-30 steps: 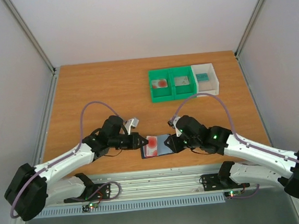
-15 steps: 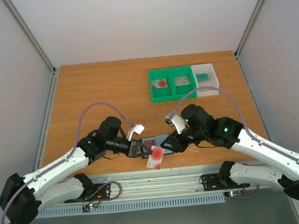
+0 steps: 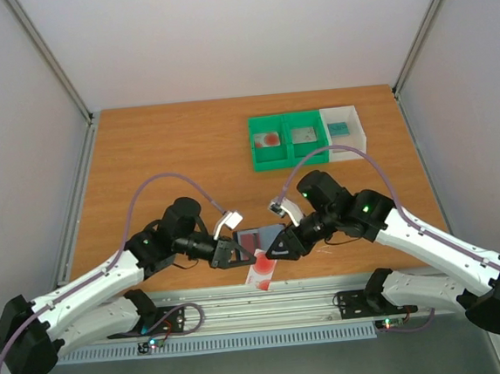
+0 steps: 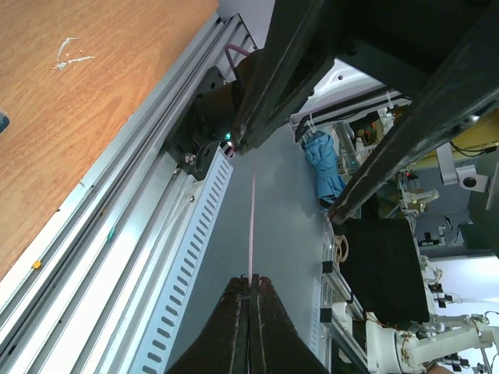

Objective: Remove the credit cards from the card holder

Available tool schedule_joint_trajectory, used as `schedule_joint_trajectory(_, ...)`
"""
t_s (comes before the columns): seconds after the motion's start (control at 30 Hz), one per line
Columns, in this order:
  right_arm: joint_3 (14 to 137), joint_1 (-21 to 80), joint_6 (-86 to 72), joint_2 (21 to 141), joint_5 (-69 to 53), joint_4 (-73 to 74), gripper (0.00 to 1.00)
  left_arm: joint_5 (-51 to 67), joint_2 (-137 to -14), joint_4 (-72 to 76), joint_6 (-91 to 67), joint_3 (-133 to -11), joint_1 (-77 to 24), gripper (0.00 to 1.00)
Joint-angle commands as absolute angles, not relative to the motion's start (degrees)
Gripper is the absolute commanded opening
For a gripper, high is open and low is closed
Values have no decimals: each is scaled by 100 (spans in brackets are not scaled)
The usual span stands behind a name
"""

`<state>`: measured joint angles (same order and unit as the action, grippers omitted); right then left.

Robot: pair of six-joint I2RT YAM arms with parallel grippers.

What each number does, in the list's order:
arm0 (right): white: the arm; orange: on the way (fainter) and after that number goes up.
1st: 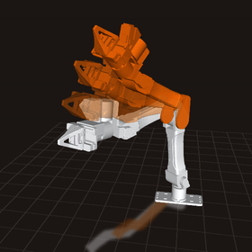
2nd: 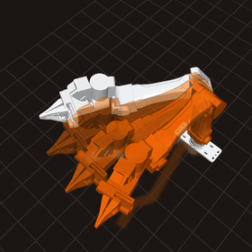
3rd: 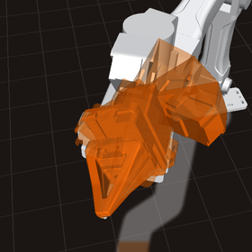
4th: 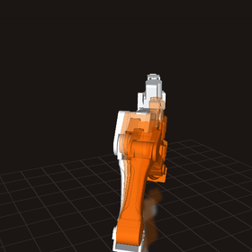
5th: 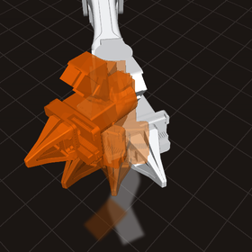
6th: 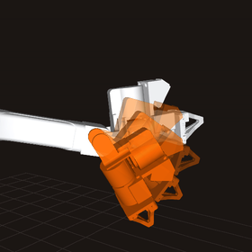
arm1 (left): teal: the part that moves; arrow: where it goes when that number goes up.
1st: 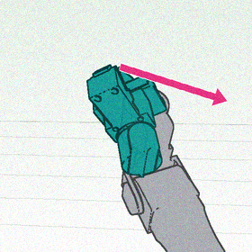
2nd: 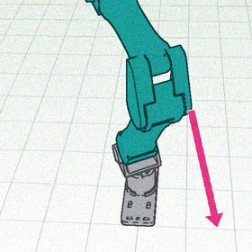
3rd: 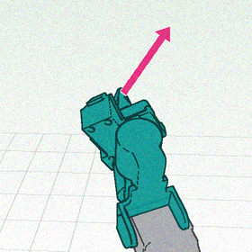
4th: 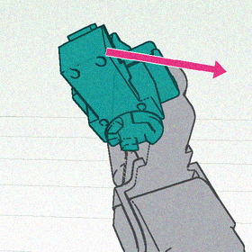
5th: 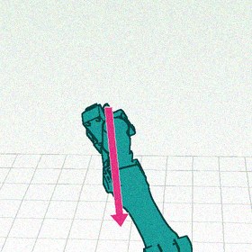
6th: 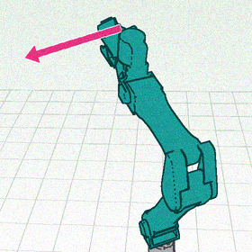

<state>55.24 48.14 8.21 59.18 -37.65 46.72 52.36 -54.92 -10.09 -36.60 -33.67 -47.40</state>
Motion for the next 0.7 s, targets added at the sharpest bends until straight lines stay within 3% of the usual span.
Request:
schedule_joint_trajectory(0.0,5375,4768,946,5926,-4441,4599,42,5423,-5331,-668,-3669,-3468,-4765,0)
schedule_joint_trajectory(0.13,5331,4756,1029,5936,-4495,4699,41,5438,-5328,-601,-3665,-3465,-4765,1)
schedule_joint_trajectory(0.23,5287,4755,1017,5935,-4581,4685,34,5437,-5346,-572,-3670,-3457,-4765,0)
schedule_joint_trajectory(0.5,5166,4755,957,5785,-4818,4546,2,5270,-5272,-675,-3587,-3466,-4764,0)
schedule_joint_trajectory(0.6,5089,4750,859,5698,-4781,4434,1,5055,-5211,-778,-3571,-3475,-4768,0)
schedule_joint_trajectory(0.67,5042,4746,791,5681,-4700,4350,1,4641,-5157,-1067,-3530,-3557,-4768,7)
